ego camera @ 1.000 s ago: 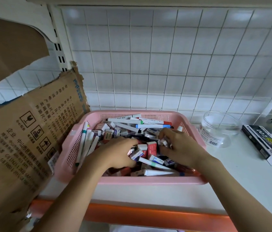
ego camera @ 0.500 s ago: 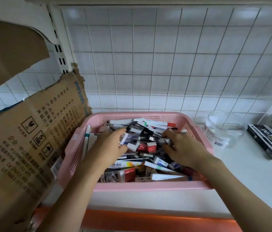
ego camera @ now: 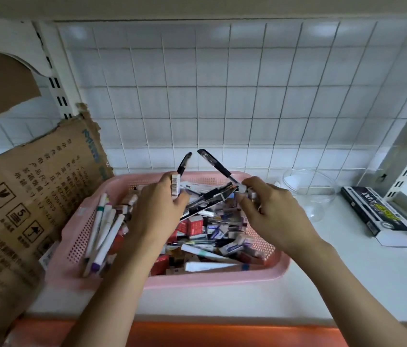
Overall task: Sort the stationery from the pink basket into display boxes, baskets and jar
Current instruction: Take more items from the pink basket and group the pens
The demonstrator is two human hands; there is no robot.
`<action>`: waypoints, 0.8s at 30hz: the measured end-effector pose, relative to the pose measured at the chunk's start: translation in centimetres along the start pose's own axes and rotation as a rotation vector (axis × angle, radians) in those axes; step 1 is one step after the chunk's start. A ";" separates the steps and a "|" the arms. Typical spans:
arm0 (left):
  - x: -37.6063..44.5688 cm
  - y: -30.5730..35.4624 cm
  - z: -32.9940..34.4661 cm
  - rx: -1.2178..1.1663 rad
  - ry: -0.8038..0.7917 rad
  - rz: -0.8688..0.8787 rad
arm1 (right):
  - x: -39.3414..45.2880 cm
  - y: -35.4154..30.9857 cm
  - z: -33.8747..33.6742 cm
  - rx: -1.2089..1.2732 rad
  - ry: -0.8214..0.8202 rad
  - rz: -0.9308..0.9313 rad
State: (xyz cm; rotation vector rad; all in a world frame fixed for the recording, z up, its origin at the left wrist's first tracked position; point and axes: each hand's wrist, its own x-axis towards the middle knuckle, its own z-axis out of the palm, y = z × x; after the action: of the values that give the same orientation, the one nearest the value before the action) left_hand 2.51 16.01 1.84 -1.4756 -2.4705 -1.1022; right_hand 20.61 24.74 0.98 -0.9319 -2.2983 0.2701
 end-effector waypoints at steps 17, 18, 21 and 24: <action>-1.8 -2.0 -0.1 0.210 -0.088 -0.159 | -0.2 -1.6 0.7 -0.042 -0.356 -0.016; -1.7 -2.5 -0.2 0.225 -0.099 -0.152 | -0.1 -1.9 1.2 -0.032 -0.405 0.017; -1.6 -3.8 -0.2 0.261 -0.139 -0.048 | 0.6 -2.5 2.6 0.000 -0.511 0.103; -1.8 -4.3 -0.1 0.176 -0.307 -0.011 | 1.3 -3.3 3.4 -0.048 -0.579 0.146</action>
State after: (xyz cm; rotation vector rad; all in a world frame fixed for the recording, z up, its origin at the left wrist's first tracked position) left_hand 0.04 13.41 -1.12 -1.6871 -2.6909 -0.6791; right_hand 15.91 23.42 0.29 -1.1633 -2.7662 0.6168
